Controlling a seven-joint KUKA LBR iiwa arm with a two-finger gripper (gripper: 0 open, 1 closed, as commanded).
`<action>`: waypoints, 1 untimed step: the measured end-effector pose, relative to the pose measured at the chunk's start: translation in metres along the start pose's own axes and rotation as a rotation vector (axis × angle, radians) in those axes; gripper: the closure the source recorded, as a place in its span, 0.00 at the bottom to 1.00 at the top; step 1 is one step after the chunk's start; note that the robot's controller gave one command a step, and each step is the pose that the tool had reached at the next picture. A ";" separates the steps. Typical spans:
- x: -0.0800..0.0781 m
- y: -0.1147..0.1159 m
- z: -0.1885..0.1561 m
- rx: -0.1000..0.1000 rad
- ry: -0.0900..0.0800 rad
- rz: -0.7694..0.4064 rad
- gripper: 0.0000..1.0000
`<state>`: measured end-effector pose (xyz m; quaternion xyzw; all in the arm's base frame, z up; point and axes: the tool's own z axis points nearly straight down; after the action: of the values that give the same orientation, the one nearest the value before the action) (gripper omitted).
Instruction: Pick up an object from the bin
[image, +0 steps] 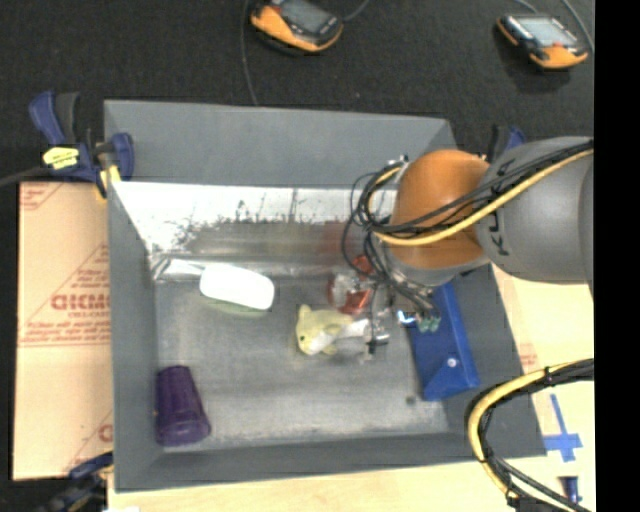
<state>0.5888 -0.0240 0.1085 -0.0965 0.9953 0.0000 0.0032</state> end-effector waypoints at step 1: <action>-0.006 -0.011 0.035 0.004 -0.012 -0.158 0.00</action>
Offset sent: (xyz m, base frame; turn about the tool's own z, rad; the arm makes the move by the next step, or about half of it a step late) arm -0.0131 0.0092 -0.0385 -0.2063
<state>0.5970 -0.0332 0.0734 -0.1749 0.9846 -0.0019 0.0092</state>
